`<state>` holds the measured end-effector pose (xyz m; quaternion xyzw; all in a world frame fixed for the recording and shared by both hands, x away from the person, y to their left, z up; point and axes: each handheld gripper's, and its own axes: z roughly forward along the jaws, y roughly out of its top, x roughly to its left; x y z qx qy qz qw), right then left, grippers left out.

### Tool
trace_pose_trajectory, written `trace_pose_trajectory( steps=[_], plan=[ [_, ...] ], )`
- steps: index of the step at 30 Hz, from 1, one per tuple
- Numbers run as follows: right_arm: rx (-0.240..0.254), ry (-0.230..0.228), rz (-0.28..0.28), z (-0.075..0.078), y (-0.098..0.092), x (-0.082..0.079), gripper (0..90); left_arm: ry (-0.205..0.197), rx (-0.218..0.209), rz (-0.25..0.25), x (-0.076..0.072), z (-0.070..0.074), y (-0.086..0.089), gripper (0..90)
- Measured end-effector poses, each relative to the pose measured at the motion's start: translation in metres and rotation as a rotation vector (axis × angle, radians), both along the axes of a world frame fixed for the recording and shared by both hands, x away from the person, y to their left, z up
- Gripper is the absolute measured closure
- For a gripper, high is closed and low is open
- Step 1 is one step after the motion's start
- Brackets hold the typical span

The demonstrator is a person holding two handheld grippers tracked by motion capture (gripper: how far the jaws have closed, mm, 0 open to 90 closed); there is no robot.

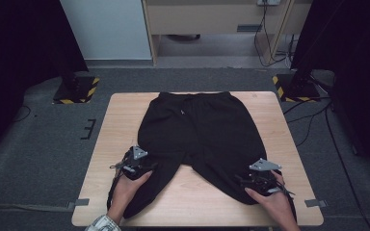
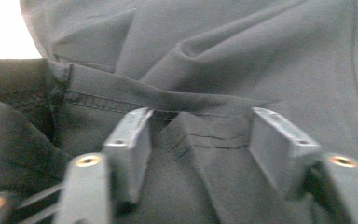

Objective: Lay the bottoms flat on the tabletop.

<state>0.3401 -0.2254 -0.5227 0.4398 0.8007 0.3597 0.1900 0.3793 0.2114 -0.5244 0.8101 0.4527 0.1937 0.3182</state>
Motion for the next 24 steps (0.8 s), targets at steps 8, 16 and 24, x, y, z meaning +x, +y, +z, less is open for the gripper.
trace_pose_trajectory(
  steps=[8, 16, 24],
  plan=[
    [-0.028, 0.006, 0.002, -0.005, -0.001, 0.003, 34.0, 0.079, -0.043, -0.082, -0.011, 0.006, -0.007, 84.4],
    [-0.017, 0.002, -0.012, -0.003, -0.004, 0.003, 34.2, 0.12, -0.073, -0.194, -0.029, 0.01, -0.027, 84.5],
    [-0.02, 0.003, -0.009, -0.004, -0.003, 0.004, 34.3, 0.085, -0.103, -0.286, -0.039, 0.017, -0.041, 82.3]
  ],
)
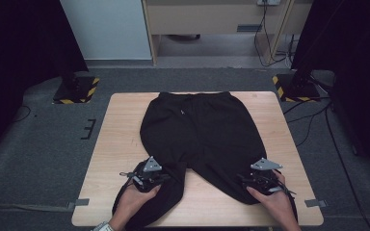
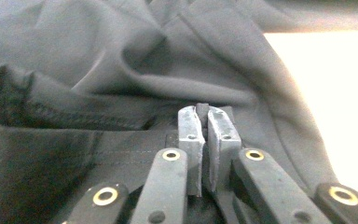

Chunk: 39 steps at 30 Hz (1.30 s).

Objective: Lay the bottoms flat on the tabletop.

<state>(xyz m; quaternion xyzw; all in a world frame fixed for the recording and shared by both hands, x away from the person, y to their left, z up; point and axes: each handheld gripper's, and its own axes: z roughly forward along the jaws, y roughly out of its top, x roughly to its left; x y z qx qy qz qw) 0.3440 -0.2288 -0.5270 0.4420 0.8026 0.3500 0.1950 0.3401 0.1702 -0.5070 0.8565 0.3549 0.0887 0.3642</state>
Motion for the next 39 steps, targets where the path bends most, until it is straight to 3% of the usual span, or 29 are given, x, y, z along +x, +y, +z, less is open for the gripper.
trace_pose_trajectory(
  steps=[1, 2, 3, 4, 5, 9, 10, 12, 13, 14, 18, 19, 20, 21, 22, 23, 24, 25, 26, 27, 30, 31, 34, 35, 36, 37, 38, 39],
  plan=[
    [-0.003, -0.004, 0.004, 0.0, 0.0, 0.0, 34.3, -0.016, 0.002, 0.012, 0.0, 0.001, 0.001, 76.0],
    [-0.003, -0.004, 0.004, 0.0, 0.0, 0.0, 34.3, -0.04, -0.001, 0.027, 0.001, 0.002, 0.002, 76.0],
    [-0.006, -0.007, 0.003, 0.001, 0.0, 0.0, 34.3, -0.087, -0.022, 0.061, 0.002, 0.008, 0.008, 68.5],
    [-0.006, -0.007, 0.003, 0.001, 0.0, 0.0, 34.3, -0.087, -0.022, 0.061, 0.002, 0.008, 0.008, 62.8],
    [-0.006, -0.009, 0.002, 0.001, 0.0, 0.0, 34.3, -0.123, -0.037, 0.087, 0.003, 0.011, 0.011, 57.1],
    [-0.007, -0.008, 0.002, 0.001, -0.001, 0.0, 34.3, -0.239, -0.084, 0.178, 0.006, 0.024, 0.031, 49.0],
    [-0.008, -0.009, 0.003, 0.001, 0.0, 0.0, 34.3, -0.259, -0.081, 0.205, 0.007, 0.027, 0.036, 45.7],
    [-0.011, -0.011, 0.005, 0.001, 0.0, 0.0, 34.3, -0.308, -0.023, 0.258, 0.01, 0.028, 0.049, 41.0],
    [-0.011, -0.011, 0.004, 0.001, 0.0, 0.0, 34.3, -0.298, 0.006, 0.298, 0.014, 0.025, 0.063, 37.3],
    [-0.013, -0.011, 0.004, 0.001, 0.0, 0.0, 34.3, -0.283, 0.008, 0.317, 0.016, 0.022, 0.069, 35.4],
    [-0.014, -0.009, 0.004, 0.0, 0.0, 0.0, 34.3, -0.244, 0.025, 0.355, 0.023, 0.014, 0.083, 30.3],
    [-0.018, -0.008, 0.01, 0.0, 0.001, 0.0, 34.3, -0.207, 0.0, 0.356, 0.027, 0.009, 0.09, 29.0],
    [-0.018, -0.008, 0.01, 0.0, 0.001, 0.0, 34.3, -0.207, 0.0, 0.356, 0.027, 0.009, 0.09, 28.4],
    [-0.017, -0.005, 0.006, 0.0, 0.001, 0.0, 34.3, -0.18, -0.023, 0.35, 0.028, 0.006, 0.09, 28.7],
    [-0.017, -0.005, 0.005, 0.0, 0.001, 0.0, 34.2, -0.161, -0.027, 0.337, 0.029, 0.003, 0.089, 30.6],
    [-0.02, -0.005, 0.007, 0.0, 0.001, 0.0, 34.3, -0.108, -0.011, 0.285, 0.031, -0.003, 0.082, 36.4],
    [-0.02, -0.005, 0.007, 0.0, 0.001, 0.0, 34.3, -0.108, -0.011, 0.285, 0.031, -0.003, 0.082, 42.4],
    [-0.022, -0.005, 0.007, -0.001, 0.002, 0.0, 34.3, -0.087, 0.026, 0.236, 0.029, -0.004, 0.072, 51.2],
    [-0.022, -0.005, 0.007, -0.001, 0.002, 0.0, 34.3, -0.087, 0.026, 0.236, 0.029, -0.004, 0.072, 63.2],
    [-0.021, -0.005, 0.007, 0.0, 0.002, 0.0, 34.3, -0.071, 0.018, 0.177, 0.027, -0.003, 0.063, 68.2],
    [-0.021, -0.003, 0.007, -0.001, 0.001, 0.0, 34.3, -0.067, 0.044, 0.142, 0.024, -0.001, 0.054, 85.4],
    [-0.023, -0.003, 0.009, -0.001, 0.001, 0.0, 34.4, -0.071, 0.055, 0.13, 0.023, 0.0, 0.051, 85.4],
    [-0.025, -0.002, 0.01, -0.001, 0.001, 0.0, 34.4, -0.069, 0.001, 0.09, 0.02, 0.006, 0.045, 88.5],
    [-0.024, -0.003, 0.009, -0.001, 0.001, 0.0, 34.4, -0.057, -0.021, 0.044, 0.017, 0.006, 0.039, 88.5],
    [-0.024, -0.003, 0.009, -0.001, 0.001, 0.0, 34.4, -0.057, -0.021, 0.044, 0.017, 0.006, 0.039, 88.2],
    [-0.025, -0.002, 0.008, -0.001, 0.001, 0.0, 34.4, -0.024, -0.009, 0.01, 0.017, 0.0, 0.033, 87.3],
    [-0.027, -0.002, 0.01, -0.001, 0.001, 0.001, 34.4, -0.024, -0.009, 0.01, 0.017, 0.0, 0.033, 84.3],
    [-0.029, -0.002, 0.01, -0.001, 0.001, 0.0, 34.4, 0.008, -0.001, -0.007, 0.018, -0.003, 0.031, 80.1]
  ],
)
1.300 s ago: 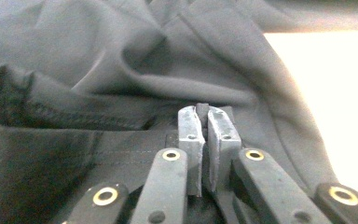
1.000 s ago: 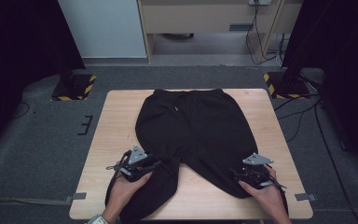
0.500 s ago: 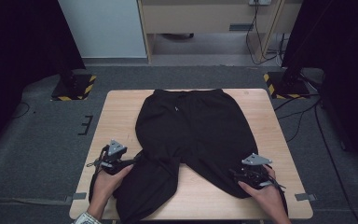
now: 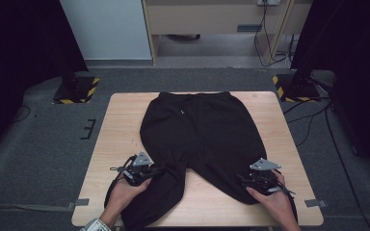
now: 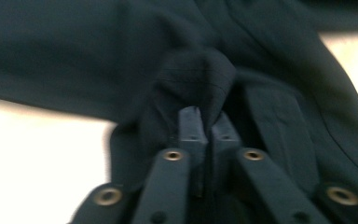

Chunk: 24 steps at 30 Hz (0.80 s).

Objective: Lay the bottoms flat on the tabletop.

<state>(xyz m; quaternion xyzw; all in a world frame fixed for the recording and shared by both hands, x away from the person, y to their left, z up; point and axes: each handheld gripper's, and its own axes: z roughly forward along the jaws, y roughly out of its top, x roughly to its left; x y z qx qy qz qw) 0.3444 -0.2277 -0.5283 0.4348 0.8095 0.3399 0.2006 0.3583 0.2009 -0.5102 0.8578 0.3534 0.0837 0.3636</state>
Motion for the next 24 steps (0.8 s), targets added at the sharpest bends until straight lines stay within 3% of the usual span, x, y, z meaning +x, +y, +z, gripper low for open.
trace_pose_trajectory(
  steps=[1, 3, 4, 5, 6, 7, 8, 13, 15, 17, 18, 20, 22, 24],
  plan=[
    [0.0, 0.0, 0.0, 0.0, 0.0, 0.0, 34.4, 0.008, 0.021, -0.002, 0.0, -0.003, -0.001, 80.1],
    [-0.001, -0.005, 0.002, 0.001, 0.0, 0.0, 35.1, -0.002, 0.02, 0.012, 0.0, -0.002, 0.0, 65.7],
    [0.004, -0.002, -0.003, 0.001, 0.0, 0.0, 35.1, -0.05, -0.004, 0.06, 0.0, 0.004, 0.005, 58.1],
    [0.002, -0.006, 0.0, 0.001, -0.001, 0.0, 35.1, -0.08, -0.018, 0.075, 0.0, 0.009, 0.008, 52.6],
    [0.002, -0.007, -0.001, 0.001, -0.002, 0.0, 35.1, -0.112, -0.034, 0.095, 0.0, 0.014, 0.012, 51.5],
    [0.004, -0.006, -0.005, 0.001, -0.002, 0.0, 35.1, -0.112, -0.034, 0.095, 0.0, 0.014, 0.012, 49.3],
    [0.004, -0.002, -0.005, 0.001, -0.002, 0.0, 35.1, -0.169, -0.073, 0.143, 0.0, 0.025, 0.019, 48.1],
    [-0.002, 0.0, 0.0, -0.001, -0.001, 0.0, 35.0, -0.219, -0.074, 0.211, 0.01, 0.036, 0.03, 47.8],
    [-0.007, -0.004, -0.001, -0.001, -0.001, 0.001, 35.0, -0.223, -0.038, 0.228, 0.017, 0.037, 0.031, 46.3],
    [-0.007, -0.005, -0.003, -0.001, -0.001, 0.001, 35.1, -0.214, -0.03, 0.241, 0.022, 0.036, 0.031, 46.9],
    [-0.007, -0.003, -0.001, -0.002, -0.001, 0.001, 35.1, -0.186, -0.003, 0.265, 0.034, 0.026, 0.031, 46.9],
    [-0.006, -0.003, -0.005, -0.002, 0.0, 0.001, 35.1, -0.18, 0.018, 0.282, 0.039, 0.02, 0.03, 46.6],
    [-0.01, -0.006, -0.005, -0.002, 0.0, 0.0, 35.1, -0.131, 0.042, 0.334, 0.053, 0.001, 0.027, 43.9],
    [-0.012, -0.012, -0.01, -0.002, 0.0, 0.0, 35.1, -0.12, 0.05, 0.339, 0.056, -0.003, 0.026, 43.6]
  ],
)
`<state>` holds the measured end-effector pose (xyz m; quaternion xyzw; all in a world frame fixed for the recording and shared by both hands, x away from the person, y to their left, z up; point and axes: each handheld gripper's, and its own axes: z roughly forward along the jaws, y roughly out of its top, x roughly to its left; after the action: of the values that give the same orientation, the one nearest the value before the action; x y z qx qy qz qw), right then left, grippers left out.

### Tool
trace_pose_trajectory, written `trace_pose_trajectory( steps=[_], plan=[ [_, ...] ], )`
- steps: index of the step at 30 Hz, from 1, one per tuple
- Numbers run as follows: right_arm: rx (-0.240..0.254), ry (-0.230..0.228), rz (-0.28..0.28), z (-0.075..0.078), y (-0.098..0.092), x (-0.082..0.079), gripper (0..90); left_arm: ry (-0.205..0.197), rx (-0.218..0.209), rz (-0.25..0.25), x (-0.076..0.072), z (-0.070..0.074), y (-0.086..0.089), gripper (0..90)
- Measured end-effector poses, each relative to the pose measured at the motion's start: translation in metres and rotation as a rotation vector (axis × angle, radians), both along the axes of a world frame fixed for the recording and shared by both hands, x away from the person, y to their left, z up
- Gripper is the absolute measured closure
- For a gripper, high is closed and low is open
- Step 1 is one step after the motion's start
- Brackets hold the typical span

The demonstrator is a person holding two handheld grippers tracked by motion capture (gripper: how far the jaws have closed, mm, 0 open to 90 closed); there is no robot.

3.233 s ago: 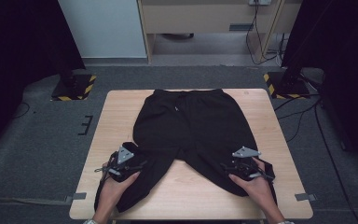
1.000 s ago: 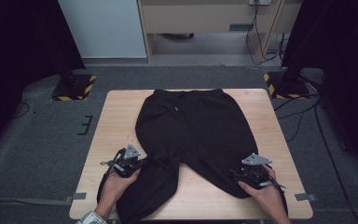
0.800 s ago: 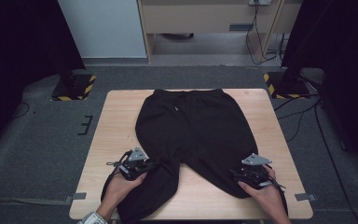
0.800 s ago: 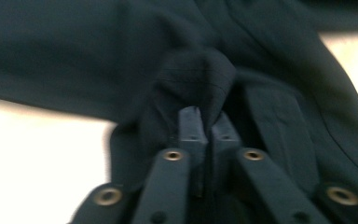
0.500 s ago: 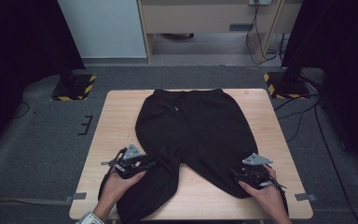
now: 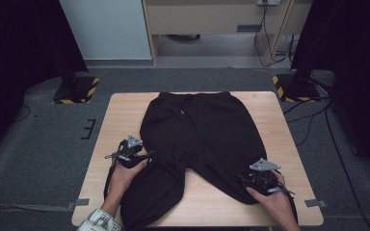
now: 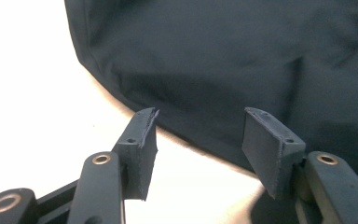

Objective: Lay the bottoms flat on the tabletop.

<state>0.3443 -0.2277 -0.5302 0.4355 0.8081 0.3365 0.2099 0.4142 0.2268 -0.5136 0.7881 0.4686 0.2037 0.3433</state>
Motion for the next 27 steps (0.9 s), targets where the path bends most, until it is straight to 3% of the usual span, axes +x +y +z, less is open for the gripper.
trace_pose_trajectory(
  steps=[2, 4, 7, 10, 14, 17, 20, 27],
  plan=[
    [0.002, -0.001, -0.002, 0.0, 0.0, 0.0, 35.1, 0.03, -0.019, 0.014, 0.004, -0.008, -0.004, 41.4],
    [0.006, -0.001, -0.005, 0.0, 0.0, 0.001, 35.1, 0.044, -0.004, 0.01, 0.004, -0.012, -0.007, 40.4],
    [0.003, -0.004, -0.011, 0.0, 0.001, 0.001, 35.2, 0.032, 0.016, -0.001, 0.002, -0.015, -0.01, 40.4],
    [0.0, -0.005, -0.007, 0.0, 0.001, 0.001, 35.3, 0.018, 0.017, -0.009, 0.001, -0.015, -0.011, 52.1],
    [-0.004, -0.009, -0.007, 0.0, 0.002, 0.0, 35.4, 0.021, 0.012, -0.011, 0.003, -0.014, -0.01, 77.7],
    [-0.003, -0.008, -0.007, 0.0, 0.001, 0.0, 35.4, 0.028, 0.003, -0.014, 0.004, -0.014, -0.007, 87.8],
    [-0.003, -0.008, -0.006, -0.001, 0.001, 0.0, 35.3, 0.038, 0.01, -0.007, 0.003, -0.012, -0.002, 88.4],
    [0.002, -0.002, -0.002, -0.001, 0.0, 0.0, 35.4, 0.009, 0.012, 0.005, 0.0, -0.002, 0.026, 88.5]
  ],
)
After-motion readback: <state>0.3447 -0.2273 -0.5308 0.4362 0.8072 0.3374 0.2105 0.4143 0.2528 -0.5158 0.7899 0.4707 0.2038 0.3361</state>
